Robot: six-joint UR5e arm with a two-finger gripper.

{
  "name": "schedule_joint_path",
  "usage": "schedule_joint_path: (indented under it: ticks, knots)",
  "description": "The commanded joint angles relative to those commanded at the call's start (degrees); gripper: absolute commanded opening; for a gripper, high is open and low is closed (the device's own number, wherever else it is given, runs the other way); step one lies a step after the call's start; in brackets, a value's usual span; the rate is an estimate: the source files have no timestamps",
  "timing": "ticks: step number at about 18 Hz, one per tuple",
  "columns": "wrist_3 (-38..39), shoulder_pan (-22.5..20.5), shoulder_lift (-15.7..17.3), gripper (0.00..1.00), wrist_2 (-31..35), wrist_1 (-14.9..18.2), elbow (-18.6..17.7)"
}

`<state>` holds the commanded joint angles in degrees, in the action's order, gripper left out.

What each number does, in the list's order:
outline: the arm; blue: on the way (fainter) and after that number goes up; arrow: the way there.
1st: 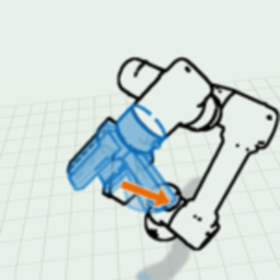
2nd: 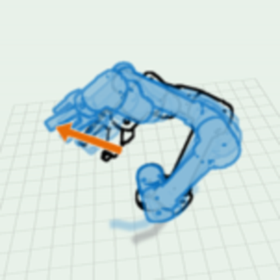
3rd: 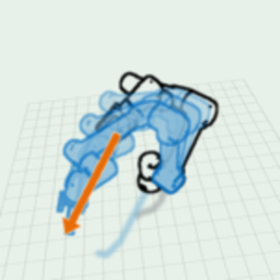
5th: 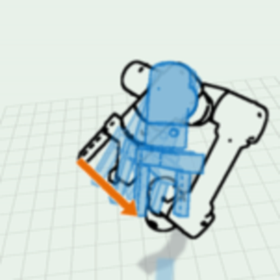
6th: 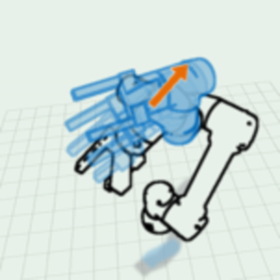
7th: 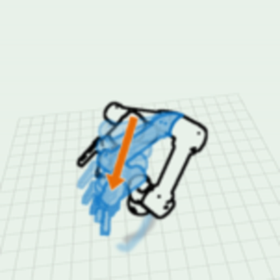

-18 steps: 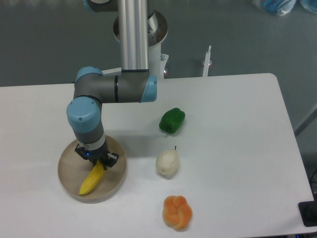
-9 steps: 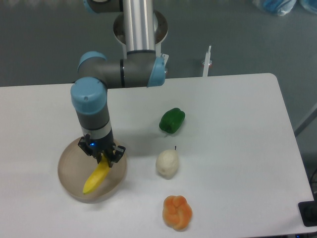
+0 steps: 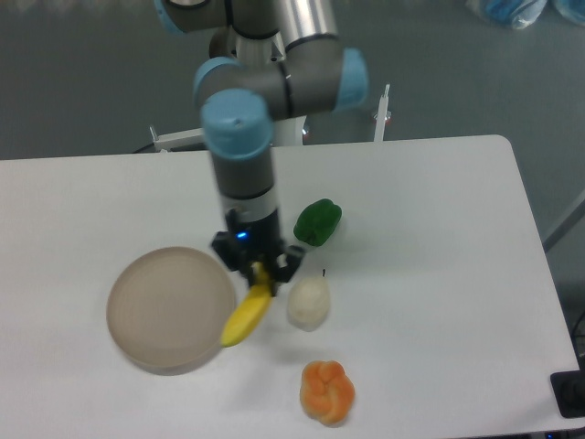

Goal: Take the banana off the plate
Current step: 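Lift the held banana off the plate and carry it toward the pepper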

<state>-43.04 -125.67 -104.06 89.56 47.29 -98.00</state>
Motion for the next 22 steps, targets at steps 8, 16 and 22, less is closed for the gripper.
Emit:
schedule_joint_path:
  ticks: [8,16,22]
  knots:
    - [-17.51,-9.06,0.97,0.34,0.17,3.95,1.49]
    - [-20.06,-9.86,0.00,0.34,0.26,3.87,4.48]
    - [-19.98,-9.86,-0.35,0.34,0.26,3.69,4.75]
